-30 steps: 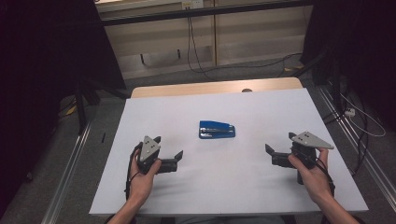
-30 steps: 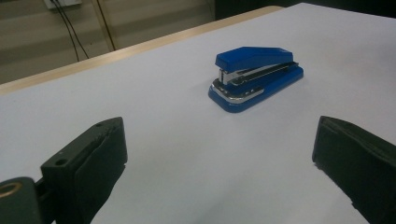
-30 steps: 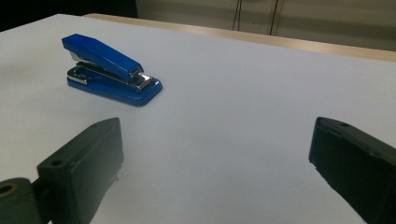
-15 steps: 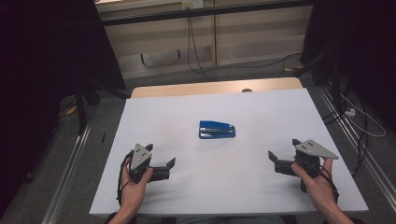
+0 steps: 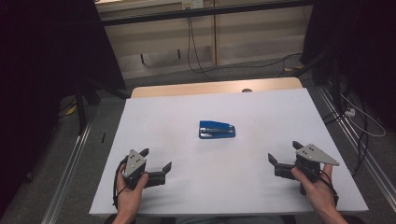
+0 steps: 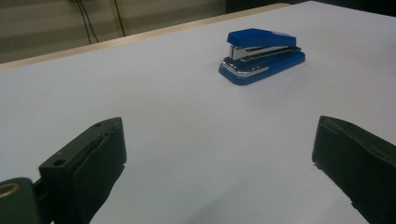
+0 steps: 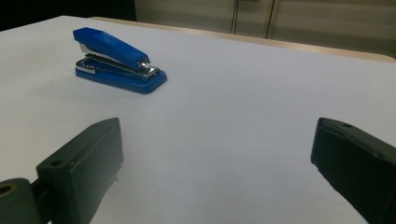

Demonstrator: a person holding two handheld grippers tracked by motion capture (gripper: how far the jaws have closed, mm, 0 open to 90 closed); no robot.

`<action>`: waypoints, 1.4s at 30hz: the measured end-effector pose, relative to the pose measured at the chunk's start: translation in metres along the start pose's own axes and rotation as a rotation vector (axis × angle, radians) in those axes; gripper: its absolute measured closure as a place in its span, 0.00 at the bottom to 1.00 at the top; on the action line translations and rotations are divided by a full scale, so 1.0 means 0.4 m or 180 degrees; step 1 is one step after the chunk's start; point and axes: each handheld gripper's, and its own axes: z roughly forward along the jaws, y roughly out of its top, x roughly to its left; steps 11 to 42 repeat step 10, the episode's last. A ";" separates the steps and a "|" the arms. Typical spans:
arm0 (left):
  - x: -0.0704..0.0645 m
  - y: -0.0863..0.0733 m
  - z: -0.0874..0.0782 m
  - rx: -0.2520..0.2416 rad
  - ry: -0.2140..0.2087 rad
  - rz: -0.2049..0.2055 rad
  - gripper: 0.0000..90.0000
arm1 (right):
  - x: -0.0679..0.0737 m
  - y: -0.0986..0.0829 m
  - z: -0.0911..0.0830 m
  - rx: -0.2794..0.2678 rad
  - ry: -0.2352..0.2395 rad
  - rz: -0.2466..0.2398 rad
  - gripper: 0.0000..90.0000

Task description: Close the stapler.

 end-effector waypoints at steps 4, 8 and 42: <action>0.000 -0.001 0.007 0.0056 -0.0023 0.0012 0.03 | 0.000 0.001 0.009 0.0002 0.0008 0.0013 0.02; 0.003 -0.001 0.009 0.0035 -0.0031 -0.0018 0.03 | 0.003 0.003 0.009 -0.0003 0.0022 0.0017 0.02; 0.006 -0.002 0.010 0.0055 -0.0031 -0.0006 0.03 | 0.002 0.004 0.009 0.0009 0.0047 0.0034 0.01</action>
